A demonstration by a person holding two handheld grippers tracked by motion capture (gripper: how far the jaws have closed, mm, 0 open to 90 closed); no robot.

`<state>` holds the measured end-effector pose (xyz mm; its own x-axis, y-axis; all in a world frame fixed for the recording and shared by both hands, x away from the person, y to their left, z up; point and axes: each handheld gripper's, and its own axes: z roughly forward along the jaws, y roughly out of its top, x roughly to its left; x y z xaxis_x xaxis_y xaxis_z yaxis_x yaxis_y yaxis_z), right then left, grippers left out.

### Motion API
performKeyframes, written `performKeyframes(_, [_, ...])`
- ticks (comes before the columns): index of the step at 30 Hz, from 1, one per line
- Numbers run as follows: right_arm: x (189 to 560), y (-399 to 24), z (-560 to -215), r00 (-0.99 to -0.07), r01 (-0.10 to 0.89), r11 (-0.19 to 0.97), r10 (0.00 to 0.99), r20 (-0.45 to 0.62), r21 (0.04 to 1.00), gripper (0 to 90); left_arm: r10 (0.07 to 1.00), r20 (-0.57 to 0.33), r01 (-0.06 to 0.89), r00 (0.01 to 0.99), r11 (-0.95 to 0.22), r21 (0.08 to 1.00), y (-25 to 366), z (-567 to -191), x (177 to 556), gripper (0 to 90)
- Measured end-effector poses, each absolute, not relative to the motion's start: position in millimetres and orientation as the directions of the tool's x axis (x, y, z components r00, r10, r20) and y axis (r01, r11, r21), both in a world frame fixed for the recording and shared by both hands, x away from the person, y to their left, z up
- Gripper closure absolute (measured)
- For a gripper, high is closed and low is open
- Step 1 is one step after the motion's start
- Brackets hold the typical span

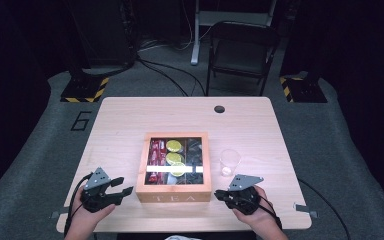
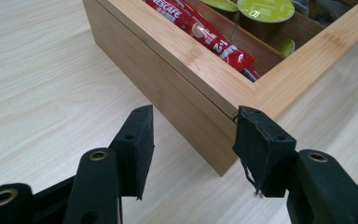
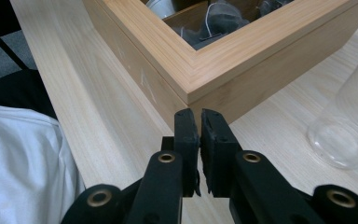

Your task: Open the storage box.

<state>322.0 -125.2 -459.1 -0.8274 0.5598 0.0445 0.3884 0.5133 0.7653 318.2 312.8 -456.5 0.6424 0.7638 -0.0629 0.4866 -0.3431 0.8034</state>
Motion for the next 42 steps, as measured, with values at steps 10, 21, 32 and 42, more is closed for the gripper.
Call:
performKeyframes(10, [325,-116,-464,-0.836,0.377,0.552,0.548,0.016,0.744,87.4,0.765,-0.070,0.491,0.641,-0.337,0.803,315,-459,322,46.9])
performKeyframes(21, [328,-115,-467,-0.826,0.403,0.530,0.562,0.047,0.746,88.1,0.765,-0.070,0.483,0.640,-0.331,0.811,319,-457,322,46.9])
performKeyframes(32, [327,-115,-465,-0.843,0.379,0.548,0.536,0.034,0.746,87.9,0.775,-0.077,0.491,0.627,-0.317,0.812,324,-457,324,46.9])
performKeyframes(42, [326,-112,-467,-0.828,0.380,0.529,0.560,0.025,0.759,84.9,0.771,-0.079,0.495,0.632,-0.323,0.807,324,-459,326,46.8])
